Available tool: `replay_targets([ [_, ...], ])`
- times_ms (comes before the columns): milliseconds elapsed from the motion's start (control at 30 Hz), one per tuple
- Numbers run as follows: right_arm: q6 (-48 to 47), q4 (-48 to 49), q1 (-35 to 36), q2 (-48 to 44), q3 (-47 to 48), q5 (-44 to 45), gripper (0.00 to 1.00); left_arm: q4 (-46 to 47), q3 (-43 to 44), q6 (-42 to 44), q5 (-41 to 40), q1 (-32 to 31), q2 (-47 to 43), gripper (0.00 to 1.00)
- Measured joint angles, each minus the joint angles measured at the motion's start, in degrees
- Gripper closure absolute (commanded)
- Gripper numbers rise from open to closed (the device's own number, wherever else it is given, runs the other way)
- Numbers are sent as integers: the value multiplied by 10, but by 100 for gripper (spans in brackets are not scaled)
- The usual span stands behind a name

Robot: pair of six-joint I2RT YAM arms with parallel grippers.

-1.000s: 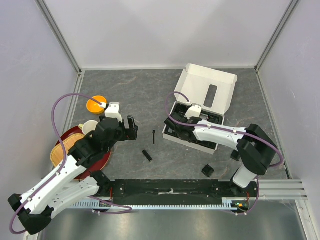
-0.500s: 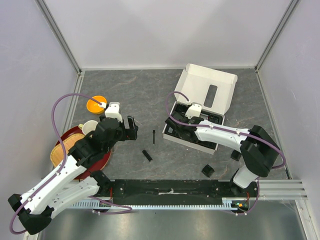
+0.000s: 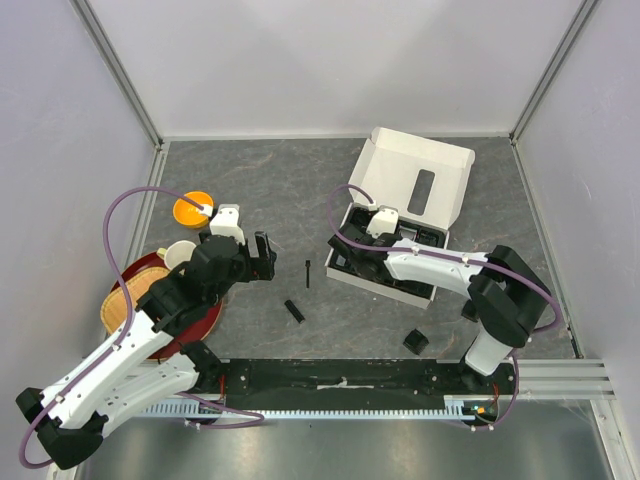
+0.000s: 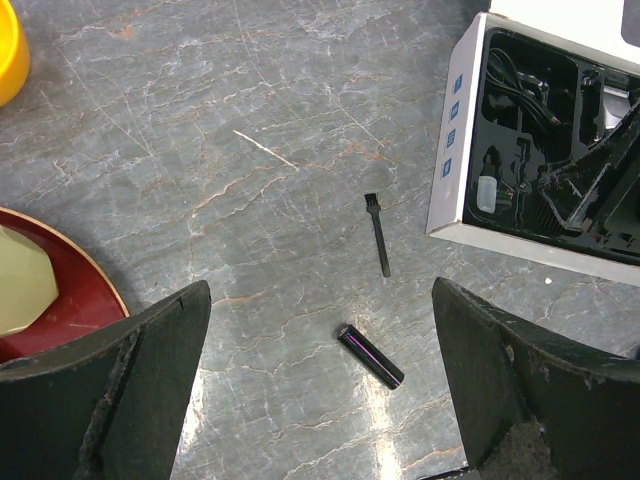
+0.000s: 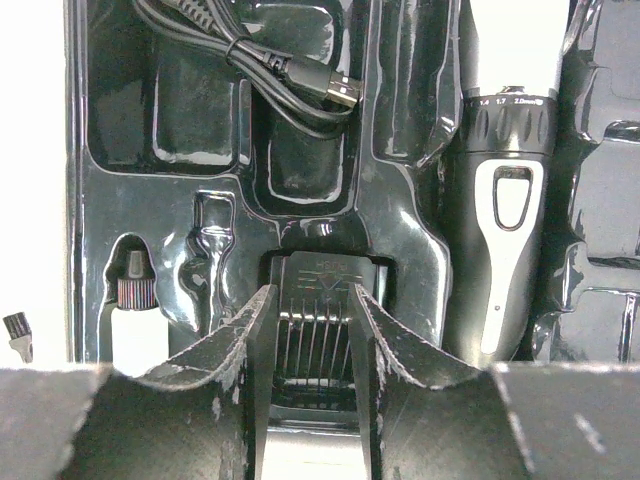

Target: Sort the hair-cutting tools

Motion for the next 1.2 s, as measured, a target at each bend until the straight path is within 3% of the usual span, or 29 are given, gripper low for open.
replay_targets([
  [300, -6, -2, -2, -2, 2, -2, 52, 0, 0, 0, 0, 0, 0, 2],
  [433, -13, -23, -3, -12, 19, -4, 35, 0, 0, 0, 0, 0, 0, 2],
  [633, -39, -30, -2, -65, 41, -5, 25, -1, 0, 0, 0, 0, 0, 2],
  [967, -177, 23, 11, -106, 28, -118, 22, -2, 0, 0, -8, 0, 0, 2],
  [1200, -268, 119, 122, -49, 45, -202, 23, -14, 0, -1, -39, 0, -9, 2],
])
